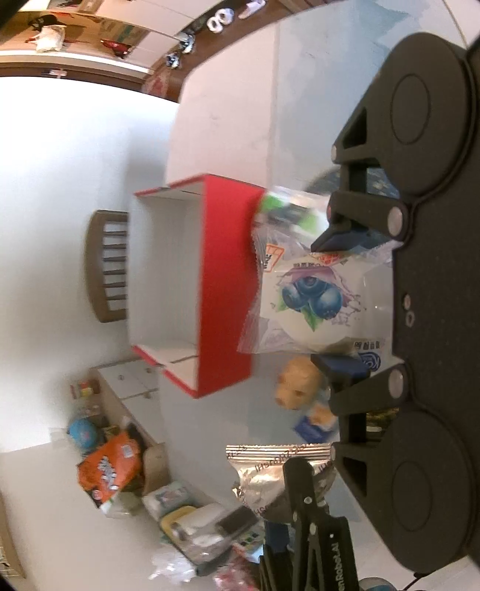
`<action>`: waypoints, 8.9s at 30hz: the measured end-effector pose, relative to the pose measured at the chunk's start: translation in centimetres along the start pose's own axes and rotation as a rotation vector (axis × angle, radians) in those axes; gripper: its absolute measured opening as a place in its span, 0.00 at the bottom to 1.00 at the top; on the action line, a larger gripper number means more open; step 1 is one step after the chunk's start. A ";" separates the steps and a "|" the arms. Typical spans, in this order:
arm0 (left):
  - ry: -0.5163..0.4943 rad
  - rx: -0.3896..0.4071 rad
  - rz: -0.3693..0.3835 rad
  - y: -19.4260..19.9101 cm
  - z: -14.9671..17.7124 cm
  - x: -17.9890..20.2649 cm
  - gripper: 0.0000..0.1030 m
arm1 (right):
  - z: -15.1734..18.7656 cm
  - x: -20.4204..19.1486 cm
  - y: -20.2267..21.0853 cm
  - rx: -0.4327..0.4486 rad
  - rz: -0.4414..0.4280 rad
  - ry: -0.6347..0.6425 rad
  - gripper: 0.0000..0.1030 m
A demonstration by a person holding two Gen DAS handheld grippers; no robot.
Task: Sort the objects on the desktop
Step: 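Lift the foil pouch and blueberry bag and carry both over the red box, then lower both held packets into the red box and open both grippers, then withdraw both grippers from the box back toward the remaining snacks, then grasp the white printed wrapper with the left gripper while the right grasps the white plastic bag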
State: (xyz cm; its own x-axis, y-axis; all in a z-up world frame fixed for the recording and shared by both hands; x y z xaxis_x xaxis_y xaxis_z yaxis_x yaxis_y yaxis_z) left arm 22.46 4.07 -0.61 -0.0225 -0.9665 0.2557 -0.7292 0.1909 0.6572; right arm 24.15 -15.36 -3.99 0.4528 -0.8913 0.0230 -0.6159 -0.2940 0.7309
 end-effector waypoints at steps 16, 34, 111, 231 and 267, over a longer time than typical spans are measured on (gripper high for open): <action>-0.069 -0.012 0.004 -5.2 -9.7 3.2 0.54 | -7.9 4.5 -1.4 0.017 0.036 0.040 0.54; -0.071 -0.098 -0.021 -15.8 -15.8 3.1 0.54 | -12.3 8.9 -7.8 0.002 0.048 0.055 0.53; -0.181 -0.371 -0.080 -21.9 -14.0 3.8 0.64 | -11.2 7.9 -15.2 -0.171 -0.013 0.196 0.63; 0.010 -0.158 -0.090 -5.2 12.0 -10.1 1.00 | 3.0 6.6 -14.0 -0.032 0.149 -0.060 1.00; -0.036 -0.131 -0.157 -6.2 11.8 -9.5 0.59 | 5.1 6.9 -16.1 -0.090 0.209 -0.094 0.83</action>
State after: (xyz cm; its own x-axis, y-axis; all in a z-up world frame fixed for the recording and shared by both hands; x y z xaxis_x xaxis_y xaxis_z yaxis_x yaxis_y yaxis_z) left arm 19.12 10.02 -15.54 0.0581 -0.9912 0.1193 -0.6303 0.0563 0.7743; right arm 33.88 -18.50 -19.06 0.2564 -0.9591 0.1198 -0.6279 -0.0711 0.7750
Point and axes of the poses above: each gripper's, at about its wrist camera, not at the fingertips, and y roughly against the way its jaws point, x to its right, z to its underside, the point moved 4 cm from there along -y, roughly the way its jaws point, and after that the axes turned 12 degrees about y, right-handed, at the moved point
